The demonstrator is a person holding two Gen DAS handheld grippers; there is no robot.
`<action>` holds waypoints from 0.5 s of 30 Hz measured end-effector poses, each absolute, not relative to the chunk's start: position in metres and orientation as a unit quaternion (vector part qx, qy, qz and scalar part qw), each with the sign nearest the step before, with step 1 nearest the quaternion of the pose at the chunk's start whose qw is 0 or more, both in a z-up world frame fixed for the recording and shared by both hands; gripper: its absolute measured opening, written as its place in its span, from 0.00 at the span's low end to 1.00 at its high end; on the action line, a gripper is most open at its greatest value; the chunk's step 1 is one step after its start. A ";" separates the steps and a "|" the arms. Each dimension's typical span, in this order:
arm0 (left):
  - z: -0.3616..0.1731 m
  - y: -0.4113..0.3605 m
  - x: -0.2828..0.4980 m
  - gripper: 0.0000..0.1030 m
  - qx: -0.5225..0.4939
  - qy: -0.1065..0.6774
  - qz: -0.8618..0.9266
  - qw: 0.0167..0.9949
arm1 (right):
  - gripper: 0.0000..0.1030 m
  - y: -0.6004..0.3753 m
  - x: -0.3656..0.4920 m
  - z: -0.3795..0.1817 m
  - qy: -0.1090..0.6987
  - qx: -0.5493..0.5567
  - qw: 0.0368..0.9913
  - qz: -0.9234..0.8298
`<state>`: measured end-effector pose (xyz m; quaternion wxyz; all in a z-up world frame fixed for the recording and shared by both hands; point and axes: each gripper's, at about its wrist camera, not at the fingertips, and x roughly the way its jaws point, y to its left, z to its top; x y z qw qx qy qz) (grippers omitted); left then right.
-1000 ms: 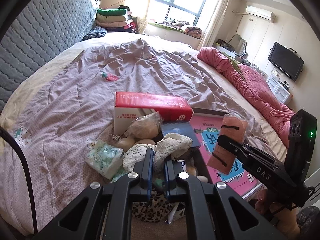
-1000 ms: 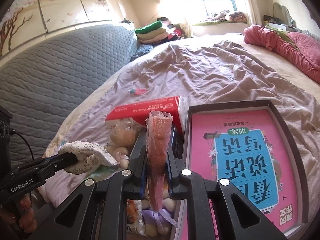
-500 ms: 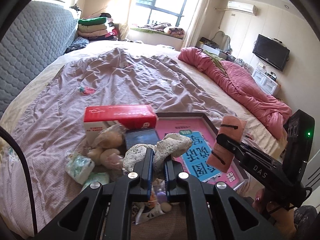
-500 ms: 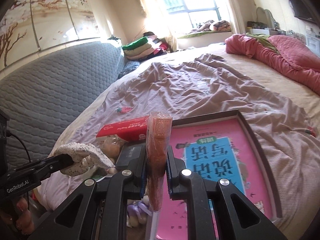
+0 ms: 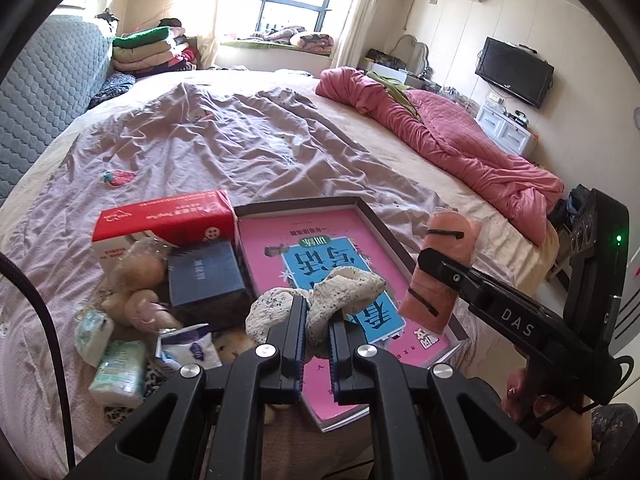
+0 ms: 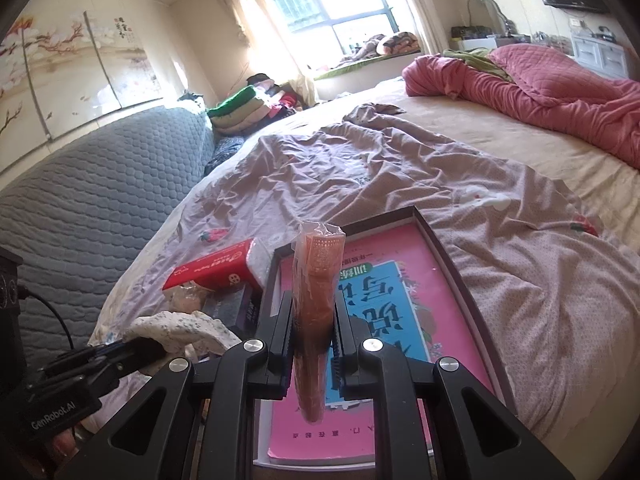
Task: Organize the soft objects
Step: 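Carry the scrunchie with left tool while right tool carries orange packet over pink tray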
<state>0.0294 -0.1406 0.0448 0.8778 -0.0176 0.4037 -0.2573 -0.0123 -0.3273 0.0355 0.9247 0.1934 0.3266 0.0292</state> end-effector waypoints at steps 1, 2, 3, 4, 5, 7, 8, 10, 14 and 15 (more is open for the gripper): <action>0.042 -0.144 0.030 0.09 -0.017 0.407 -0.259 0.876 | 0.16 -0.329 -0.011 0.033 0.330 0.197 0.923 0.029; 0.040 -0.146 0.031 0.09 -0.015 0.410 -0.259 0.874 | 0.16 -0.332 -0.011 0.031 0.337 0.204 0.919 0.028; 0.036 -0.151 0.033 0.09 -0.011 0.414 -0.260 0.872 | 0.16 -0.334 -0.010 0.028 0.342 0.209 0.916 0.025; 0.034 -0.154 0.034 0.09 -0.009 0.416 -0.262 0.871 | 0.16 -0.336 -0.010 0.026 0.346 0.212 0.914 0.023; 0.031 -0.157 0.035 0.09 -0.006 0.419 -0.263 0.869 | 0.16 -0.338 -0.009 0.023 0.350 0.218 0.910 0.023; 0.025 -0.164 0.037 0.09 0.002 0.424 -0.264 0.867 | 0.16 -0.342 -0.007 0.017 0.362 0.230 0.903 0.021; 0.022 -0.167 0.038 0.09 0.005 0.426 -0.265 0.865 | 0.16 -0.344 -0.006 0.014 0.367 0.235 0.900 0.021; 0.015 -0.174 0.039 0.09 0.012 0.433 -0.265 0.861 | 0.16 -0.348 -0.005 0.007 0.380 0.245 0.892 0.018; 0.002 -0.184 0.042 0.09 0.025 0.445 -0.268 0.854 | 0.16 -0.356 -0.003 -0.005 0.396 0.266 0.879 0.014; -0.002 -0.188 0.043 0.09 0.028 0.450 -0.269 0.851 | 0.16 -0.358 -0.002 -0.007 0.399 0.270 0.876 0.014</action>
